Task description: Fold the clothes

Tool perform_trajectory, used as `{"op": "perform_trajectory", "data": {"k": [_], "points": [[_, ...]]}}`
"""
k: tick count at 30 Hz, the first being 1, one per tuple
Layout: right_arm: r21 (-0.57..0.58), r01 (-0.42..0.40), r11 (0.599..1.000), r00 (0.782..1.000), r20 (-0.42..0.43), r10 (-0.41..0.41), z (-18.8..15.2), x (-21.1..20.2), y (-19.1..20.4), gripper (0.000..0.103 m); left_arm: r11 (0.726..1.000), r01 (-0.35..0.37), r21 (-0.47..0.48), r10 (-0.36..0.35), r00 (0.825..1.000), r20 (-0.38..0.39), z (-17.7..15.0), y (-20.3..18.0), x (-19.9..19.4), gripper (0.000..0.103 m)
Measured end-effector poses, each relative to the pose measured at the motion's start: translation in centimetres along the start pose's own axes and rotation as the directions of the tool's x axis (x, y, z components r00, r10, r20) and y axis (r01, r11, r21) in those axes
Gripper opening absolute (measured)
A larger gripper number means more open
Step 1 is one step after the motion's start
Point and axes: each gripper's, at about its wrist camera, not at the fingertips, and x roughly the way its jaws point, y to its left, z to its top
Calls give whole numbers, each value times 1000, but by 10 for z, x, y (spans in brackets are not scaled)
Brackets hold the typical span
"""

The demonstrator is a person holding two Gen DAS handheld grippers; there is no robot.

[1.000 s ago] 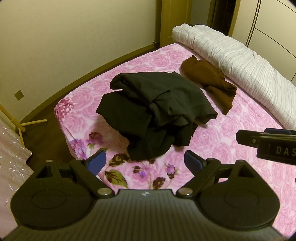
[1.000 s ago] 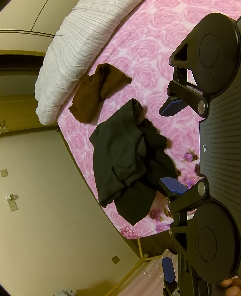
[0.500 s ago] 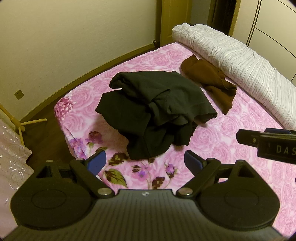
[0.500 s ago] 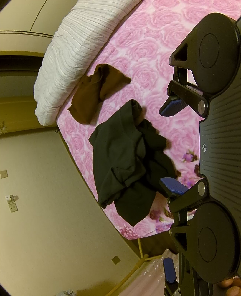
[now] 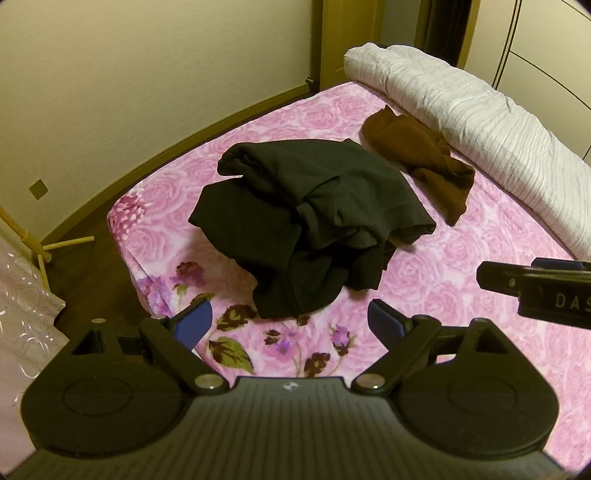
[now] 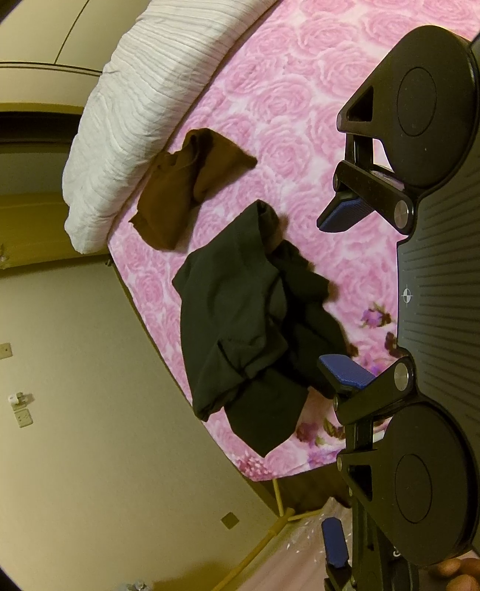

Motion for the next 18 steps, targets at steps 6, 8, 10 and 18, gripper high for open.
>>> {"op": "perform_trajectory", "data": {"k": [6, 8, 10, 18], "points": [[-4, 2, 1000, 1000, -4, -2, -2, 5, -12, 76, 992, -16, 123, 12, 999, 31, 5, 0, 10, 89], [-14, 7, 1000, 1000, -6, -7, -1, 10, -15, 76, 983, -10, 185, 3, 999, 42, 9, 3, 17, 89], [-35, 23, 999, 1000, -7, -23, 1, 17, -16, 76, 968, 6, 252, -19, 999, 47, 15, 6, 27, 89], [-156, 114, 981, 993, -19, -119, 24, 73, -13, 76, 754, 9, 657, -99, 990, 100, 48, 7, 102, 86]]}}
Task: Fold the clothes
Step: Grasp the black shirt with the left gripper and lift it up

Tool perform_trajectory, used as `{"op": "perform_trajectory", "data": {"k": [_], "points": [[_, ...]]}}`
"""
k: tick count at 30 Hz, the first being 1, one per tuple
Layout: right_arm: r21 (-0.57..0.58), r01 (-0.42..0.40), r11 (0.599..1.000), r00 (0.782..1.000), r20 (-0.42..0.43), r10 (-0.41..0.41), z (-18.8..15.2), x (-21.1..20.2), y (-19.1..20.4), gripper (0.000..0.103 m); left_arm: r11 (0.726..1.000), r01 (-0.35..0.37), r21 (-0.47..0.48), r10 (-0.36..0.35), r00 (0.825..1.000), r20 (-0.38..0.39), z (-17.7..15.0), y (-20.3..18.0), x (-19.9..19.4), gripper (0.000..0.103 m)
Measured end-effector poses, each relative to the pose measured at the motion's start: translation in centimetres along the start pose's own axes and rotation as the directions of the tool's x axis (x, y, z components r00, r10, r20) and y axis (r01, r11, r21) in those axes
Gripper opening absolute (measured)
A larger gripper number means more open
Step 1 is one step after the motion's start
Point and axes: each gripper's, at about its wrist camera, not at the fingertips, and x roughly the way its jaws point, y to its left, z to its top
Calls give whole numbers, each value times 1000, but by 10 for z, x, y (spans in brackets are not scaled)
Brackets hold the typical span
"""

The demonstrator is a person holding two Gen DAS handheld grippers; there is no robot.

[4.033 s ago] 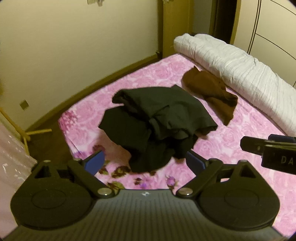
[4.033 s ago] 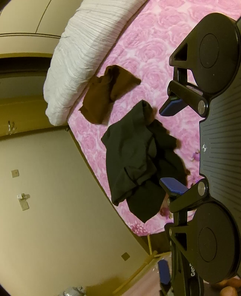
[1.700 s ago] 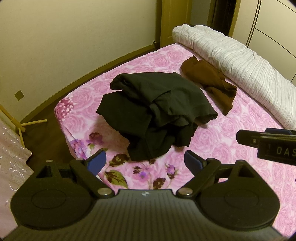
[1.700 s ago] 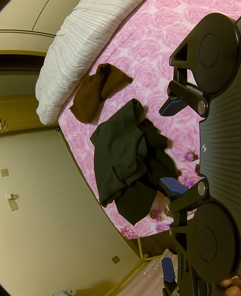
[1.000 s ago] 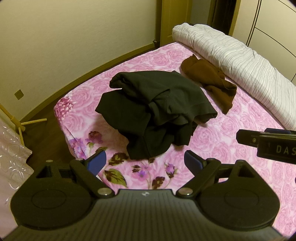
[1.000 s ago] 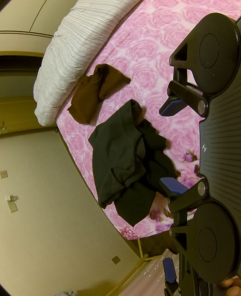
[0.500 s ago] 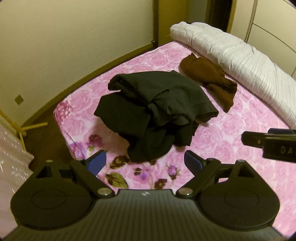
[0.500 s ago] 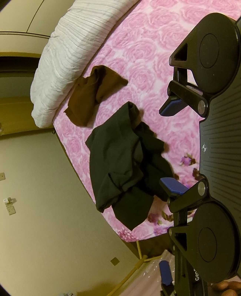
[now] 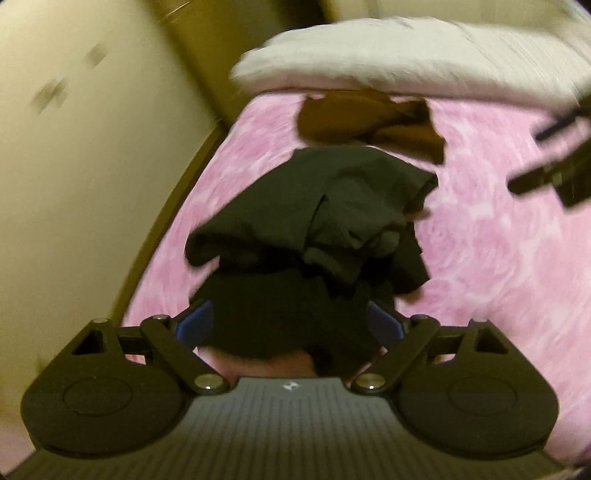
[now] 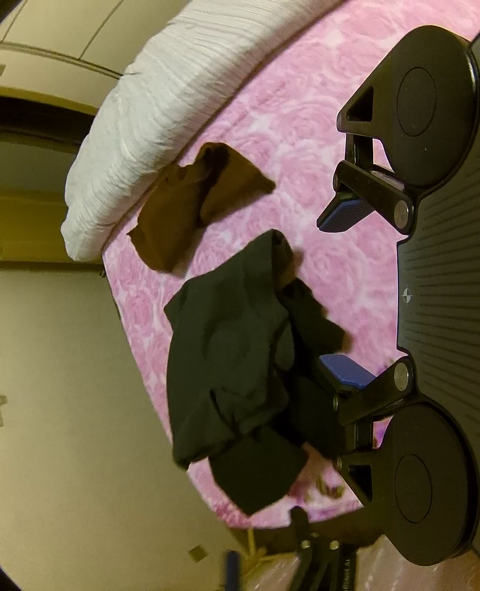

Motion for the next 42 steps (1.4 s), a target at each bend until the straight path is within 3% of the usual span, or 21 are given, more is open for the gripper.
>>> {"op": "perform_trajectory", "data": {"k": [2, 4, 6, 9, 12, 13, 16, 19, 21, 22, 24, 25, 30, 34, 38, 42], "points": [[-61, 7, 998, 1000, -4, -7, 9, 16, 5, 76, 990, 12, 141, -18, 999, 39, 2, 5, 23, 83], [-141, 7, 990, 1000, -11, -9, 18, 34, 13, 76, 959, 18, 283, -44, 996, 83, 3, 9, 46, 82], [-226, -3, 974, 1000, -17, -1, 26, 54, 25, 76, 907, 20, 421, -76, 990, 116, 2, 13, 68, 82], [-360, -19, 933, 1000, -25, 11, 33, 84, 45, 76, 797, 19, 603, -120, 985, 126, -5, 18, 101, 76], [-478, -39, 878, 999, -34, 26, 38, 112, 67, 76, 717, 14, 697, -154, 978, 140, -9, 26, 125, 68], [-512, -51, 857, 999, -40, 36, 39, 122, 74, 76, 705, 25, 709, -174, 975, 139, -9, 30, 131, 67], [-606, -59, 793, 998, -38, 46, 40, 147, 94, 76, 702, 94, 706, -246, 962, 117, -6, 45, 144, 57], [-680, -55, 732, 998, -34, 43, 39, 171, 111, 76, 725, 166, 668, -302, 949, 93, 0, 58, 153, 39], [-691, -58, 721, 998, -38, 44, 40, 182, 117, 71, 749, 197, 633, -323, 942, 89, 7, 66, 153, 33], [-686, -62, 725, 998, -41, 46, 41, 185, 118, 46, 757, 208, 620, -332, 939, 89, 9, 70, 152, 29], [-661, -63, 748, 998, -46, 43, 44, 188, 118, 21, 768, 226, 599, -346, 934, 92, 12, 76, 151, 24], [-644, -60, 763, 998, -40, 45, 46, 186, 116, 16, 775, 232, 588, -352, 931, 96, 14, 80, 148, 22], [-518, -13, 855, 996, 64, 54, 60, 151, 94, 11, 837, 244, 490, -378, 905, 195, 39, 98, 119, 19], [-371, 37, 928, 985, 169, 28, 80, 102, 64, 10, 857, 225, 464, -397, 862, 315, 69, 96, 81, 19], [-263, 100, 960, 967, 253, -31, 75, 46, 35, 10, 855, 213, 473, -430, 802, 415, 93, 70, 31, 18], [-175, 153, 973, 948, 303, -95, 34, -19, 8, 10, 820, 224, 526, -494, 742, 454, 94, 20, -27, 18]]}}
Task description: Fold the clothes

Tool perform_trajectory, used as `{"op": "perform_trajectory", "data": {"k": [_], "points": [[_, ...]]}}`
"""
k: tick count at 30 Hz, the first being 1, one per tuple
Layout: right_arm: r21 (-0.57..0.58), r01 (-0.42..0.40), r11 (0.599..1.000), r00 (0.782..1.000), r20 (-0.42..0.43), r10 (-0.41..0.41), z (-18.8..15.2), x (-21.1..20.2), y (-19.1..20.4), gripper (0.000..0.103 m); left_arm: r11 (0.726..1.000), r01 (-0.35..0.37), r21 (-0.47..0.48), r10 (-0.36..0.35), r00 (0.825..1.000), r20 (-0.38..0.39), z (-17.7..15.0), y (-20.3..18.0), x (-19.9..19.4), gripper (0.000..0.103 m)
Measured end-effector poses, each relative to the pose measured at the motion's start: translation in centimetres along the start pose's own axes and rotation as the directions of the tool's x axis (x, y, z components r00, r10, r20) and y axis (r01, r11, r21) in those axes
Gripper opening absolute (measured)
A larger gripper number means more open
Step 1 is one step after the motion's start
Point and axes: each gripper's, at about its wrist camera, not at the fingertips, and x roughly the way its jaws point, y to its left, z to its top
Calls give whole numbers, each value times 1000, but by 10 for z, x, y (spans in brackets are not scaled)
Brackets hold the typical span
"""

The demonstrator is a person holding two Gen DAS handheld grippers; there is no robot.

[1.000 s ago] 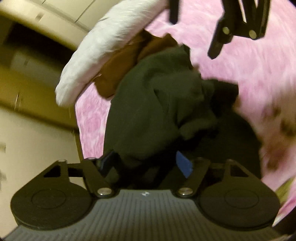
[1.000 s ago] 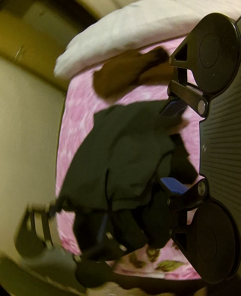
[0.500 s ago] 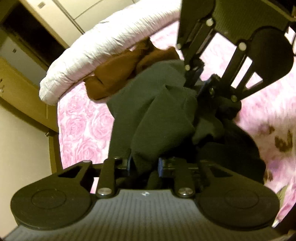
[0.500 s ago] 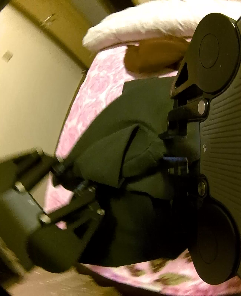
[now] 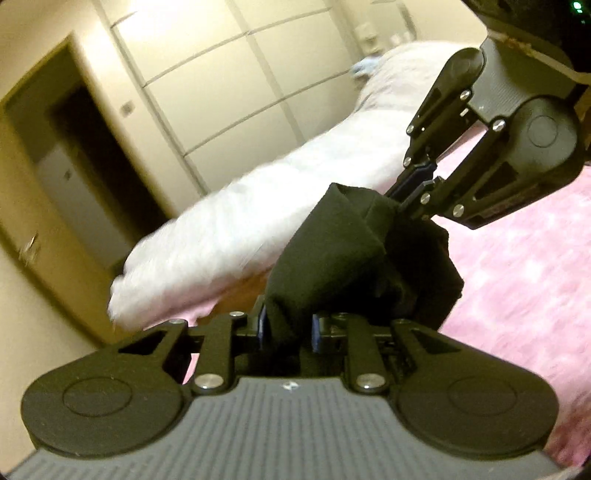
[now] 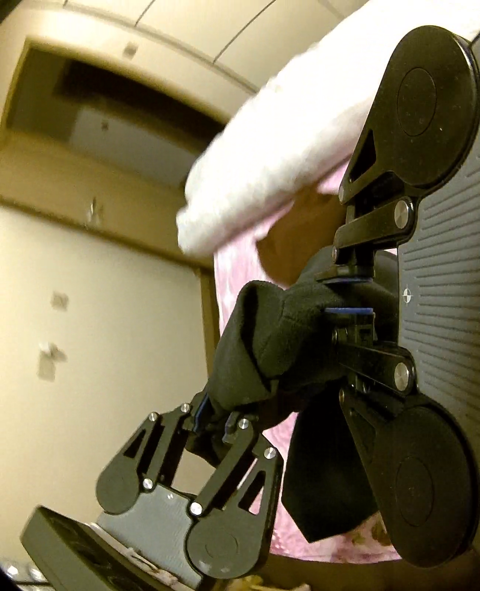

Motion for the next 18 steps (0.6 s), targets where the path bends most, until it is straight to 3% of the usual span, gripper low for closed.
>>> {"op": "perform_trajectory", "data": {"k": [5, 9, 13, 16, 18], "points": [[59, 23, 998, 999, -30, -22, -67, -99, -15, 10, 991, 132, -12, -132, 991, 11, 46, -94, -15, 18], [111, 13, 994, 997, -78, -4, -130, -175, -18, 10, 969, 246, -16, -246, 969, -3, 77, -168, -23, 17], [200, -19, 980, 994, -103, 40, -166, -255, -22, 10, 929, 369, 1, -369, 929, 17, 111, -204, -35, 17], [289, -46, 956, 993, -94, 76, -175, -307, -49, 10, 886, 463, 11, -463, 886, 21, 146, -210, -28, 18], [346, -41, 937, 993, -88, 76, -171, -324, -74, 10, 870, 493, 23, -494, 869, 21, 166, -213, -9, 19]]}}
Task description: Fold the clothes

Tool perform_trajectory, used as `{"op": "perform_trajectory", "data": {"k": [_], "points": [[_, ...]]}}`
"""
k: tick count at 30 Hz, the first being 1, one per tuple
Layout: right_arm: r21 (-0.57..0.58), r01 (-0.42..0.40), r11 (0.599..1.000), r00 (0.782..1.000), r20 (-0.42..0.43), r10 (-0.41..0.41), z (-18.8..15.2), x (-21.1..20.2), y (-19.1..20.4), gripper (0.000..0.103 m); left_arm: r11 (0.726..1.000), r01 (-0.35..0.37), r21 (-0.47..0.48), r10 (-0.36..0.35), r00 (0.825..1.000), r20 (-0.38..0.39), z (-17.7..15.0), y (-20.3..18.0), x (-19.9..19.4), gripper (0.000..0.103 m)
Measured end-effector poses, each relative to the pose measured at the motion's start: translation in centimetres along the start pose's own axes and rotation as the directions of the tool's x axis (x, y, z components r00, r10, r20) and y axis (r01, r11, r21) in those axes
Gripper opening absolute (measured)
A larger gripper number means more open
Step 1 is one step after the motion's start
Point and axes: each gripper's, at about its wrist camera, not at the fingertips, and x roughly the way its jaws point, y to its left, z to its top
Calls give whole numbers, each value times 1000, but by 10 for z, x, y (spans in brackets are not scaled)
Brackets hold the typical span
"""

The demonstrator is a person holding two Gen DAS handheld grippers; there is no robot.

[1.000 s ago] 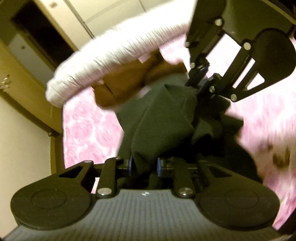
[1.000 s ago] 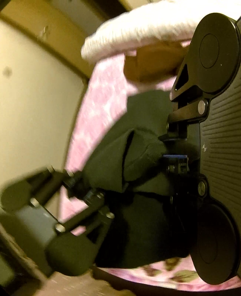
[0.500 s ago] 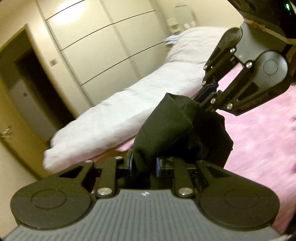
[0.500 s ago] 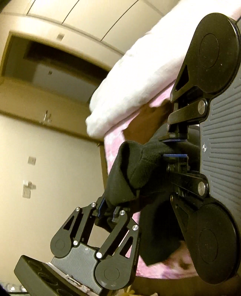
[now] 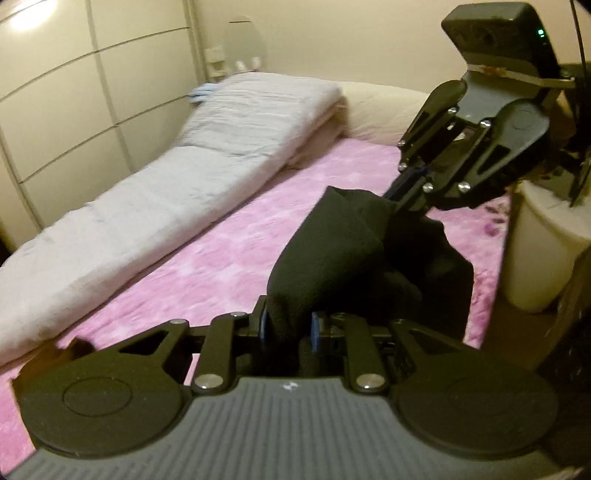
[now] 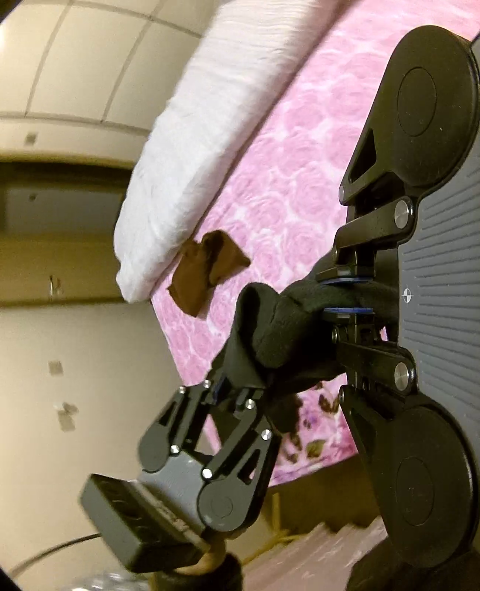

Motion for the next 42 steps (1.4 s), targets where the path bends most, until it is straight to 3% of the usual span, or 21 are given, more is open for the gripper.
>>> {"op": "perform_trajectory", "data": {"k": [3, 5, 6, 7, 9, 10, 14, 17, 22, 25, 31, 33, 35, 38, 39, 40, 41, 42], "points": [[83, 57, 995, 998, 5, -58, 9, -1, -40, 11, 1000, -5, 17, 5, 1000, -9, 23, 15, 52, 28], [153, 148, 977, 989, -9, -149, 12, 13, -73, 12, 999, -50, -12, 50, 998, -31, 32, 29, 94, 43], [192, 215, 957, 977, -28, -214, 12, 23, -91, 14, 997, -68, -38, 67, 997, -46, 34, 38, 112, 45], [226, 304, 925, 953, -71, -296, 8, 32, -108, 24, 994, -87, -64, 83, 995, -60, 35, 46, 129, 45], [259, 485, 835, 874, -169, -455, 2, 43, -136, 38, 987, -116, -108, 108, 991, -77, 32, 64, 153, 48], [279, 517, 809, 856, -188, -482, -1, 42, -145, 43, 983, -126, -135, 115, 990, -86, 27, 74, 162, 51], [336, 553, 763, 833, -257, -490, -19, 37, -169, 52, 962, -105, -253, 70, 987, -142, -3, 103, 189, 56], [305, 546, 780, 829, -332, -450, -36, 61, -165, 55, 952, -95, -291, 29, 975, -222, -36, 107, 215, 56], [202, 466, 861, 834, -425, -352, -78, 105, -157, 60, 929, -68, -365, -59, 944, -325, -81, 83, 250, 56], [115, 414, 903, 828, -459, -321, -101, 136, -161, 61, 917, -51, -395, -99, 932, -349, -96, 64, 264, 56], [41, 365, 930, 820, -487, -301, -147, 188, -219, 64, 897, -84, -434, -79, 936, -343, -92, 40, 313, 61], [52, 335, 941, 836, -477, -272, -160, 205, -243, 64, 887, -98, -451, -72, 936, -346, -93, 35, 333, 55], [52, 289, 956, 858, -457, -235, -170, 219, -260, 64, 878, -115, -465, -66, 932, -356, -95, 30, 351, 13], [27, 224, 974, 887, -418, -193, -178, 231, -273, 64, 890, -138, -435, -41, 925, -377, -92, 23, 352, 7], [24, 214, 977, 894, -409, -185, -181, 234, -276, 57, 896, -142, -422, -33, 924, -380, -91, 20, 346, 7], [42, 213, 976, 895, -409, -177, -182, 235, -280, 16, 896, -145, -419, -31, 922, -385, -91, 19, 337, 6], [65, 220, 973, 893, -416, -174, -182, 234, -282, 7, 896, -152, -418, -27, 919, -393, -92, 17, 326, 6], [67, 234, 970, 892, -411, -187, -179, 231, -279, 6, 896, -162, -414, -21, 915, -403, -94, 16, 312, 4]]}}
